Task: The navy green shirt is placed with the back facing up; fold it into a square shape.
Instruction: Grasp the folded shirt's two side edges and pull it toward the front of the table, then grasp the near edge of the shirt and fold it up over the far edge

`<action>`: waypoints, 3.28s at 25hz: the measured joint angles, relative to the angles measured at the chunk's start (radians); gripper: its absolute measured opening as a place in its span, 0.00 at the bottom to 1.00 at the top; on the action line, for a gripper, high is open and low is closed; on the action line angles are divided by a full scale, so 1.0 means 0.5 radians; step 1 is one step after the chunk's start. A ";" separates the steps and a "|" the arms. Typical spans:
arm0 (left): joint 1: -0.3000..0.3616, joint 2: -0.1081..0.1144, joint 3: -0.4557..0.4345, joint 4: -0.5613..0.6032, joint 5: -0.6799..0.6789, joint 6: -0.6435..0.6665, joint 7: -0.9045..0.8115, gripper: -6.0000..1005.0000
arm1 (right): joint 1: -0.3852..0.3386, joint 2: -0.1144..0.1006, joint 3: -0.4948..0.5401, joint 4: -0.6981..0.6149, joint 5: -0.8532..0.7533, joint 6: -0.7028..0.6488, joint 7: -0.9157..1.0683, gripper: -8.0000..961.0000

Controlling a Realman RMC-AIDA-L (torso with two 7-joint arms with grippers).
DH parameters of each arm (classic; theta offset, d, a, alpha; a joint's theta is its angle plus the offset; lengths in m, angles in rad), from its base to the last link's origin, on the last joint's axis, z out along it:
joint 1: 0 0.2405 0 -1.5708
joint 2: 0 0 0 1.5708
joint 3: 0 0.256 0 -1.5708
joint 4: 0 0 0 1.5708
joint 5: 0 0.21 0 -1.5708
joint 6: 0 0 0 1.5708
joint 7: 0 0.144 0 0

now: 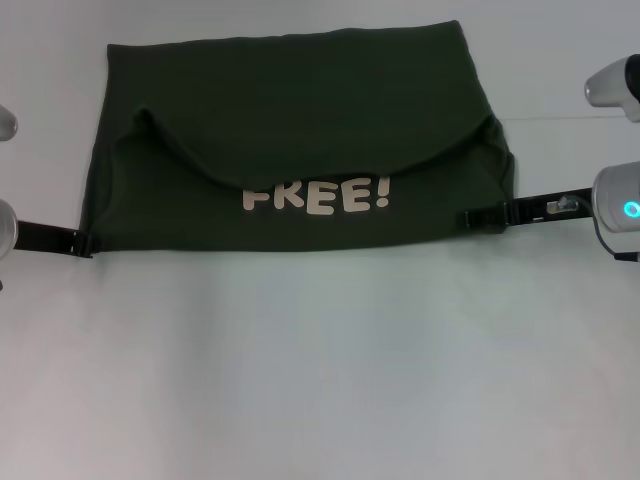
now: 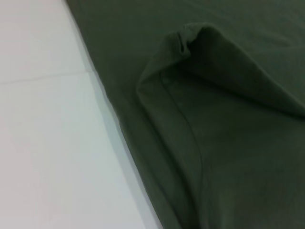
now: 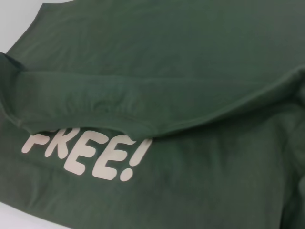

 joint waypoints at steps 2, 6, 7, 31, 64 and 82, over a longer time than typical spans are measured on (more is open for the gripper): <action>0.000 -0.002 0.000 0.000 0.000 0.000 0.000 0.07 | 0.007 0.009 -0.001 0.001 0.000 0.009 0.000 0.93; 0.000 -0.008 0.000 0.000 0.000 -0.004 0.005 0.07 | 0.012 0.024 -0.002 0.010 0.000 0.056 -0.003 0.89; 0.000 -0.009 0.000 0.000 0.000 -0.005 0.007 0.07 | 0.013 0.027 -0.002 0.015 0.000 0.067 -0.004 0.87; 0.009 -0.005 -0.003 0.014 -0.013 0.058 0.028 0.07 | -0.037 0.027 -0.002 -0.001 0.005 0.088 -0.038 0.06; 0.099 0.137 -0.004 0.413 0.077 1.474 0.297 0.06 | -0.503 -0.142 0.101 -0.319 0.251 -1.060 -0.425 0.06; 0.187 0.184 -0.050 0.604 0.110 1.890 0.499 0.06 | -0.761 -0.170 0.284 -0.317 0.250 -1.512 -0.703 0.06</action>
